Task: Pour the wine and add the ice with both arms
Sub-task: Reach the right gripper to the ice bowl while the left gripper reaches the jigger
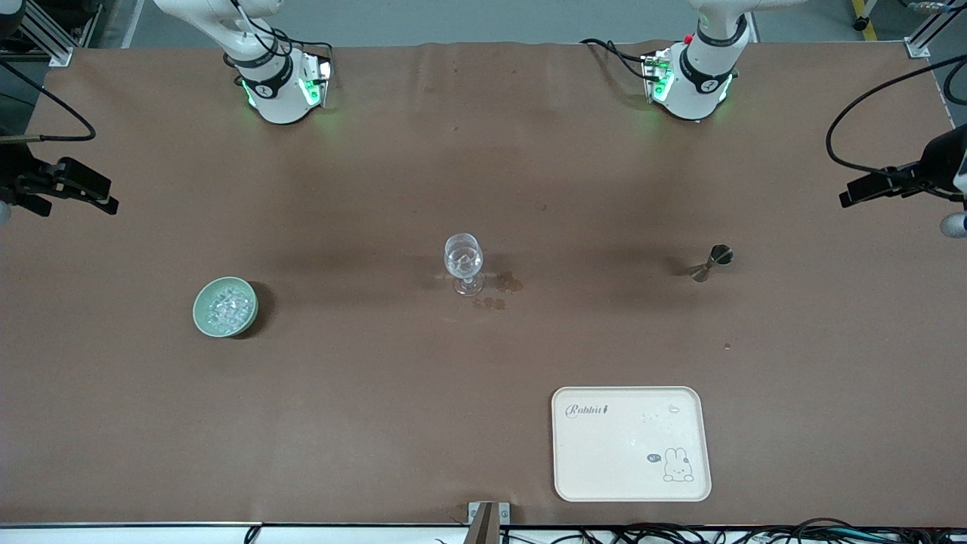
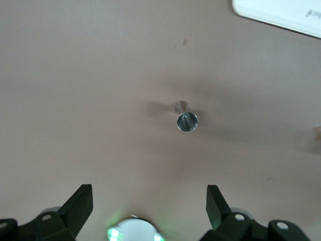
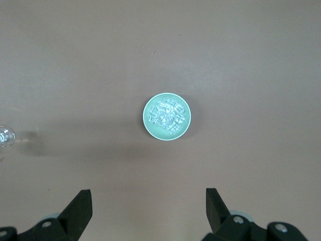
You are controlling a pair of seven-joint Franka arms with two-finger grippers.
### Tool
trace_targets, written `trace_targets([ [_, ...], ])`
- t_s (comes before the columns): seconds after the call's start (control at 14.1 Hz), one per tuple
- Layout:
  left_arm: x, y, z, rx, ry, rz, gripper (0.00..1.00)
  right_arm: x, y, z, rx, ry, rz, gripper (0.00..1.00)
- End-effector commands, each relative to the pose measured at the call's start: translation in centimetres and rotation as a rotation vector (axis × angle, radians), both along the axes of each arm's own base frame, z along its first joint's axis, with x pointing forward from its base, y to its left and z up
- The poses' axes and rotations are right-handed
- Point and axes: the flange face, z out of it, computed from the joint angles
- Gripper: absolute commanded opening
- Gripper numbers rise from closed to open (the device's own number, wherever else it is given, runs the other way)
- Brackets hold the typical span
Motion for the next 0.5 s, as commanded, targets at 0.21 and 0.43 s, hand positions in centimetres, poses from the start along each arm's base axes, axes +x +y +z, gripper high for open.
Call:
trace_targets([
  [0.21,0.6,7.5,-10.9,-0.238,0.188,0.281,1.00,0.6,-0.4,-4.0,-0.018,-0.003,0.003,1.00],
  [0.43,1.3,9.5,-17.4,-0.338,0.295,0.400,1.00,1.2,-0.2,-10.9,-0.018,-0.036,0.002,0.99],
])
